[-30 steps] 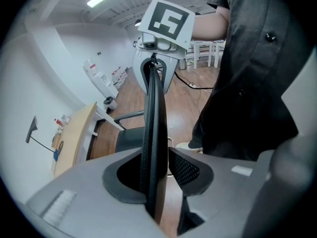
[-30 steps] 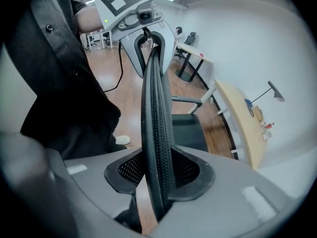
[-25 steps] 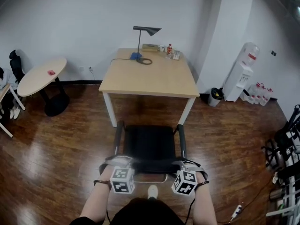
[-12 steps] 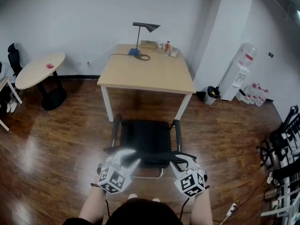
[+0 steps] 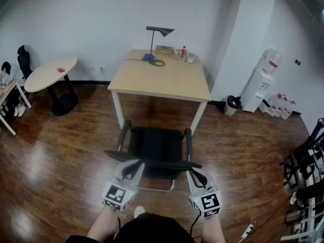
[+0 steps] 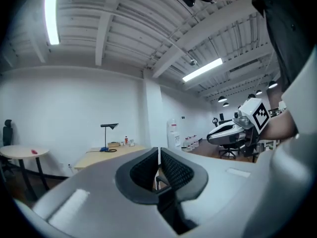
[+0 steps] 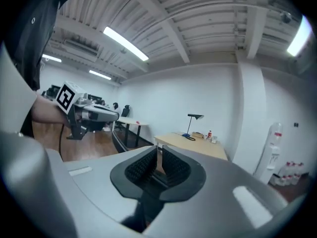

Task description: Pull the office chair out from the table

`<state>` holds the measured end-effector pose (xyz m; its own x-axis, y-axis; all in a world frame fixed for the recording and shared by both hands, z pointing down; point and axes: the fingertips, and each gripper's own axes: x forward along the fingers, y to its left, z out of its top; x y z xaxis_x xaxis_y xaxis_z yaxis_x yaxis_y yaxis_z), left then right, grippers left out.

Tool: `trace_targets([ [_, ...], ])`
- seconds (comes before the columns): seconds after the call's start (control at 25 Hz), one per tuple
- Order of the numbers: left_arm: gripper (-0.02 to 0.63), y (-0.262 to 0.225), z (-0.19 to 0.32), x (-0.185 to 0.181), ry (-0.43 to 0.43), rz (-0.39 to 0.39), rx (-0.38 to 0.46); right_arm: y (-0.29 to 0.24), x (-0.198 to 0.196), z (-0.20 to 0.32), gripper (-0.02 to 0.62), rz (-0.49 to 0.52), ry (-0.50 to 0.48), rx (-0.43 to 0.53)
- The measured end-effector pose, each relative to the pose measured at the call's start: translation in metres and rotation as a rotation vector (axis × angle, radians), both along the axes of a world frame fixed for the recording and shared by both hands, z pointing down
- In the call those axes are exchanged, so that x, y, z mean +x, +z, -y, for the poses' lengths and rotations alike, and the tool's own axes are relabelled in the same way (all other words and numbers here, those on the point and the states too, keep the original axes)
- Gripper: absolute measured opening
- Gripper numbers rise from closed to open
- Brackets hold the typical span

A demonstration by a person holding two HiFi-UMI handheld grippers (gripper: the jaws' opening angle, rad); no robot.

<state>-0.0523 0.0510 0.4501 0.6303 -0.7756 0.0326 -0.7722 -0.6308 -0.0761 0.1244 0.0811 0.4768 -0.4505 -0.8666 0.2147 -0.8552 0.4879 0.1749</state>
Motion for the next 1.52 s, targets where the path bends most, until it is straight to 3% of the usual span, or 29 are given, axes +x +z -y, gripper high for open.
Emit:
trace_targets([
  [0.2, 0.017, -0.004, -0.026, 0.014, -0.020, -0.037, -0.015, -0.017, 0.027, -0.022, 0.037, 0.088, -0.013, 0.027],
  [0.52, 0.017, -0.010, -0.069, 0.027, -0.127, -0.085, 0.021, -0.031, 0.048, -0.064, 0.028, 0.127, -0.056, 0.090],
  [0.84, 0.017, -0.007, -0.109, 0.041, -0.138, -0.088, 0.027, -0.024, 0.050, -0.097, 0.026, 0.145, -0.115, 0.073],
  [1.12, 0.017, -0.019, -0.129, 0.025, -0.153, -0.103, 0.070, -0.033, 0.027, -0.121, 0.025, 0.155, -0.082, 0.123],
  [1.52, 0.017, -0.017, -0.161, -0.044, -0.149, -0.160, 0.042, -0.035, -0.017, -0.151, 0.014, 0.270, 0.049, 0.130],
])
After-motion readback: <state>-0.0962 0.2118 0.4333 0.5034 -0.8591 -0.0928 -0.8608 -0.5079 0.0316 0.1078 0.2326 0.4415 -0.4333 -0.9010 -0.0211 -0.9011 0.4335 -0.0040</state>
